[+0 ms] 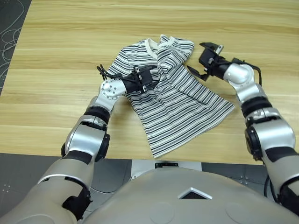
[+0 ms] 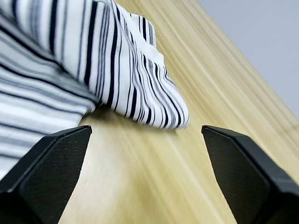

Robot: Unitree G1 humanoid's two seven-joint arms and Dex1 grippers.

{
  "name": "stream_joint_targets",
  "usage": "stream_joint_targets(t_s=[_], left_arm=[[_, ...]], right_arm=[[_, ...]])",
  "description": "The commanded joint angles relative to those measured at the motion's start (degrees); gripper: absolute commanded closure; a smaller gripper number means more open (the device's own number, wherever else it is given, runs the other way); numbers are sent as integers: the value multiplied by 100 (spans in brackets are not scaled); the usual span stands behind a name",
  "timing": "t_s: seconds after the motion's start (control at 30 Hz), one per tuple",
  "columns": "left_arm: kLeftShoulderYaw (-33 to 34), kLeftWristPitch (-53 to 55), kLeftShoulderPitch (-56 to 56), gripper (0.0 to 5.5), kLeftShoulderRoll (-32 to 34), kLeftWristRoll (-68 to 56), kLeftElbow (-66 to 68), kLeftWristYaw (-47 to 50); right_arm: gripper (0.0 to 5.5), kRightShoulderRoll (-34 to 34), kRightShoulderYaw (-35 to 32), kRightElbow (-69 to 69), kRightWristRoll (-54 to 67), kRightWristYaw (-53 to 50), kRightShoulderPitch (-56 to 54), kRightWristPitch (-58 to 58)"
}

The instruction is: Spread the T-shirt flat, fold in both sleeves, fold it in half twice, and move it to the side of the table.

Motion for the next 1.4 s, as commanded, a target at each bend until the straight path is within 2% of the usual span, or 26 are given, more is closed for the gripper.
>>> stream_joint_targets(t_s=[0.03,0.13,0.43,0.57,0.83,0.97,1.1,1.2,1.27,1.4], left_arm=[[-232,785,307,288,108,365,527,-401],[-203,805,281,288,118,321,531,-391],[-206,881,321,288,52,246,541,-362],[-208,899,287,288,18,227,525,-378],[-256,888,250,288,-107,247,482,-415],[-260,887,252,288,-123,251,474,-396],[-266,899,199,288,-132,261,463,-392],[-256,898,148,288,-162,245,448,-365],[-238,892,109,288,-192,216,429,-355],[-156,842,83,288,-258,47,294,-601]], right_arm=[[113,-1023,-597,-3751,1364,1233,1399,1928],[113,-1347,-704,-4803,1648,1481,1866,2744],[113,-1493,-568,-6138,1781,1453,2026,4082],[113,-1543,-121,-5815,1325,1420,2182,3884],[113,-1673,346,-4655,596,1342,2361,3151],[113,-2164,445,-4825,324,1708,2435,2976],[113,-3314,436,-5796,61,2531,2964,2978],[113,-4001,430,-6682,310,3252,3502,3156],[113,-4199,463,-7090,615,3667,3737,3335],[113,-4130,516,-7417,1027,3990,3842,3768]])
